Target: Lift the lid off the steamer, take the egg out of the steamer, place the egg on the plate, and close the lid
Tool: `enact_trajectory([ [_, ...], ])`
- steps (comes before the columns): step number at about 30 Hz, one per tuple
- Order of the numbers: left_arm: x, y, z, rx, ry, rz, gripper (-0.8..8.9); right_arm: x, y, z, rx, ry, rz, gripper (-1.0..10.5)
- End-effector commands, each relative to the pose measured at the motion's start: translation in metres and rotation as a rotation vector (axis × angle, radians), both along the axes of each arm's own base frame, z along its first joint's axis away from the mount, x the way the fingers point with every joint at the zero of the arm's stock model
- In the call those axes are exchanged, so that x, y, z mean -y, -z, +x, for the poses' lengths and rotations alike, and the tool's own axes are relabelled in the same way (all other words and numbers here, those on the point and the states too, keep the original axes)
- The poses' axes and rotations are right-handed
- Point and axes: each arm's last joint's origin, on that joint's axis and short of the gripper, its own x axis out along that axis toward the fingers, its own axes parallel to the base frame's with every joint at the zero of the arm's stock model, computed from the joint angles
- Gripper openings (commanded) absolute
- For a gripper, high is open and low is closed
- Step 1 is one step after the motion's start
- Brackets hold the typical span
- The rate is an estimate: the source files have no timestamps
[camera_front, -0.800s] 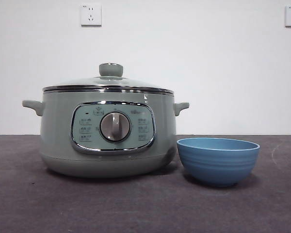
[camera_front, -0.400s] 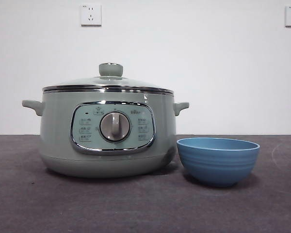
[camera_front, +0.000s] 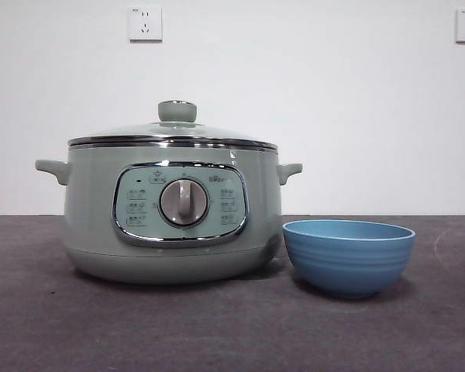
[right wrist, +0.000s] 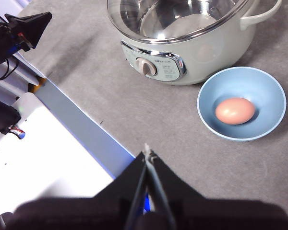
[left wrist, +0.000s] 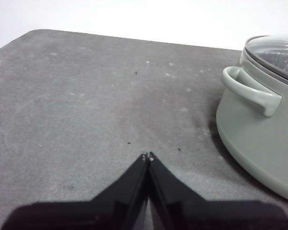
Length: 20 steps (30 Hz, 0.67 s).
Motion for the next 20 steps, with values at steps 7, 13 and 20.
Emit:
enact_trajectory([
  [7, 0.000, 0.004, 0.001, -0.007, -0.008, -0.006, -0.04, 0.007, -0.009, -0.003, 0.236, -0.066, -0.025, 0.0],
  [13, 0.000, 0.004, 0.001, -0.007, -0.008, -0.006, -0.04, 0.027, -0.002, -0.006, 0.462, 0.066, 0.096, 0.0],
  [20, 0.000, 0.004, 0.001, -0.007, -0.008, -0.006, -0.04, 0.042, 0.066, -0.007, 0.682, 0.218, 0.123, 0.0],
])
